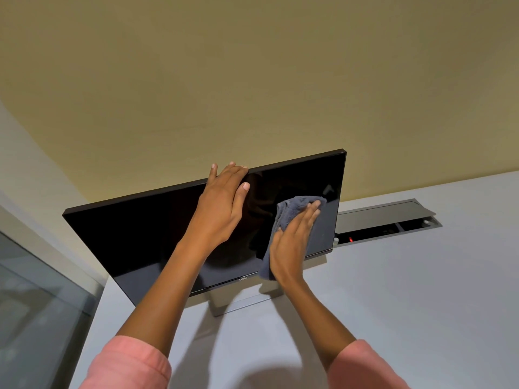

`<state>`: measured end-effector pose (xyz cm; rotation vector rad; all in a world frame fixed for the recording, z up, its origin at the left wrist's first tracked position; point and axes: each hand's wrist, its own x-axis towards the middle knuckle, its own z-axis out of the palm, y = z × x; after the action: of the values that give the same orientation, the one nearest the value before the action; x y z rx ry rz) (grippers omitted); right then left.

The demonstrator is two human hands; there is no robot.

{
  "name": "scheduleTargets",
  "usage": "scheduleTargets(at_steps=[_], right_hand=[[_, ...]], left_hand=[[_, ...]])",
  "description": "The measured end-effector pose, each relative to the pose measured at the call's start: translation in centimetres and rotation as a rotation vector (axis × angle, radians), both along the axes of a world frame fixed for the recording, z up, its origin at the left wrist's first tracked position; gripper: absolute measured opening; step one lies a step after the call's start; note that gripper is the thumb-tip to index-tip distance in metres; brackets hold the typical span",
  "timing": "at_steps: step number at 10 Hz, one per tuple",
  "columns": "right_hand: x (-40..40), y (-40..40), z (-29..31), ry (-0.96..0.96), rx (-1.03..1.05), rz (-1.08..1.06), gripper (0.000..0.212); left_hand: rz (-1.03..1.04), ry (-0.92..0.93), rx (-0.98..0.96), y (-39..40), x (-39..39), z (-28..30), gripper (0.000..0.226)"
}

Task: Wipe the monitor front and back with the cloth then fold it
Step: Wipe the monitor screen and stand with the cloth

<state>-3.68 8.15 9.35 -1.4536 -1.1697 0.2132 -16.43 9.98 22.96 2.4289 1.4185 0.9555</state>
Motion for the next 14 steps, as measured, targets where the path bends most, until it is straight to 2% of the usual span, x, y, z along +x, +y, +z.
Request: scheduleTargets(at_steps=[1, 2, 3, 5, 8, 9, 11, 12, 14], right_hand=[[-0.6, -0.4, 2.2, -0.168, -0.119, -0.027, 0.07], [1.1, 0.7, 3.0, -0.338, -0.097, -0.088, 0.067], [2.0, 1.4, 3.7, -0.354, -0.098, -0.135, 0.069], [4.1, 1.5, 3.4, -0.149, -0.237, -0.231, 0.07], [2.1, -0.7, -0.5, 0.182, -0.464, -0.184, 0.066], [0.4, -1.3, -0.7, 0.223, -0.484, -0.157, 0.063], [-4.5, -1.7, 1.0, 0.255, -0.389, -0.086, 0.062], [-5.3, -1.2, 3.0, 0.193, -0.274, -0.081, 0.062], [-4.2, -0.6, 2.7, 0.138, -0.23, -0.117, 0.062]], left_hand=[[-0.004, 0.009, 0.011, 0.1, 0.0, 0.0, 0.041], [-0.013, 0.021, 0.004, -0.1, 0.0, 0.3, 0.042], [-0.015, 0.032, -0.005, -0.3, -0.1, 0.4, 0.042], [-0.04, 0.085, 0.032, 0.1, -0.5, 0.1, 0.043], [-0.101, 0.204, 0.089, 0.5, -1.5, 0.1, 0.045], [-0.132, 0.245, 0.084, 0.7, -1.9, 0.3, 0.046], [-0.234, 0.317, 0.061, 1.4, -3.3, 1.1, 0.047], [-0.169, 0.377, 0.121, 0.6, -4.6, 1.0, 0.049], [-0.066, 0.384, 0.165, -0.9, -8.2, 0.2, 0.05]])
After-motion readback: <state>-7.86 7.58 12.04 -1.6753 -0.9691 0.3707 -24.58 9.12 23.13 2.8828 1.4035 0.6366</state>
